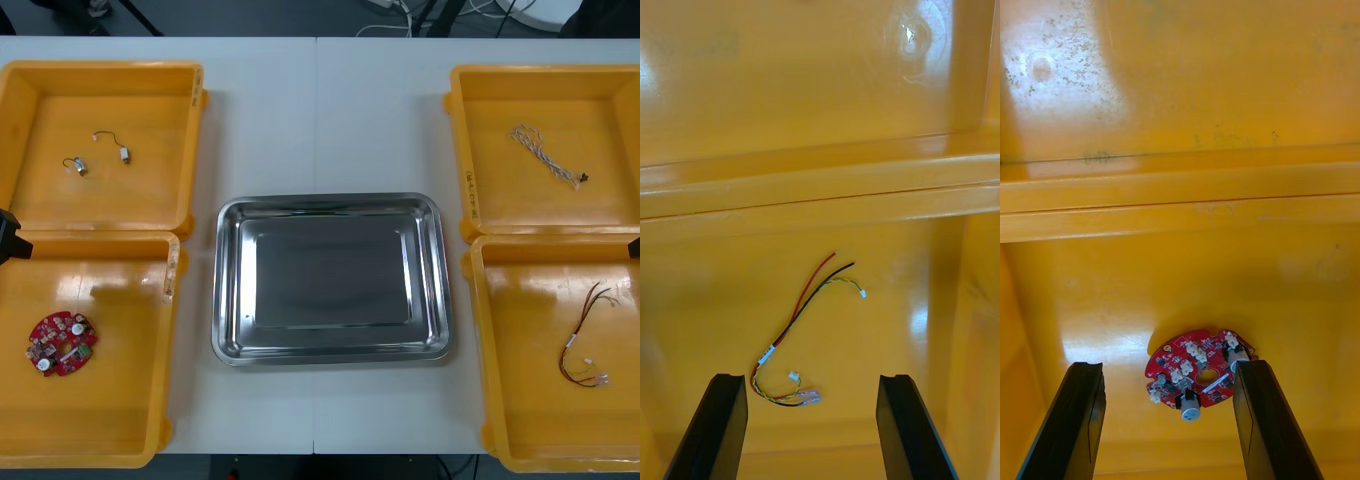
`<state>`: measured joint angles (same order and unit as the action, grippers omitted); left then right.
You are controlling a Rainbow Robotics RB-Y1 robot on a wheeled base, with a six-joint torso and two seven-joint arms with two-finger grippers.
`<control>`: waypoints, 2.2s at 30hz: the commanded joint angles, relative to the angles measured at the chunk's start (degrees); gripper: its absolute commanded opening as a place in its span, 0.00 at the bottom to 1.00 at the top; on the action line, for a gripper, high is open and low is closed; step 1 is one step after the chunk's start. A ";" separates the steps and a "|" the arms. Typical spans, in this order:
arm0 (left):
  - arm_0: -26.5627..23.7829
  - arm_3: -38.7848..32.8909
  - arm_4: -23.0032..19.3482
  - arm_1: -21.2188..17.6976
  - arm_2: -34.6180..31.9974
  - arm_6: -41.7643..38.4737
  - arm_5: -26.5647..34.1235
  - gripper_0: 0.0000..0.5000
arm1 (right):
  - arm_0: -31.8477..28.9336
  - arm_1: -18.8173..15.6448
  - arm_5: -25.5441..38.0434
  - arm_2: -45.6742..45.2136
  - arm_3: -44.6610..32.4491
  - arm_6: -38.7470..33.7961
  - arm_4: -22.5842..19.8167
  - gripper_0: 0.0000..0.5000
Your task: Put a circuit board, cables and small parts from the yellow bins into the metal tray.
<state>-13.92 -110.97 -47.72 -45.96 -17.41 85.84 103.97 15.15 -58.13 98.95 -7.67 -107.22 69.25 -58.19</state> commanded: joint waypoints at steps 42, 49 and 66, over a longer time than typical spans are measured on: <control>0.91 -1.79 -0.44 -2.55 -1.93 -5.24 -0.52 1.00 | 1.54 -2.08 0.27 -0.51 -0.27 2.64 0.09 1.00; 0.91 -1.79 -0.44 -2.55 -1.93 -5.24 -0.52 1.00 | 1.54 -2.08 0.27 -0.51 -0.27 2.64 0.09 1.00; 3.28 -0.39 -0.62 0.00 -0.43 -5.33 -0.08 1.00 | 1.54 -2.08 0.27 -0.51 -0.27 2.64 0.09 1.00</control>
<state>-13.88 -110.95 -47.73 -45.94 -17.39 85.82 103.98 15.15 -58.13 98.95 -7.67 -107.22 69.25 -58.19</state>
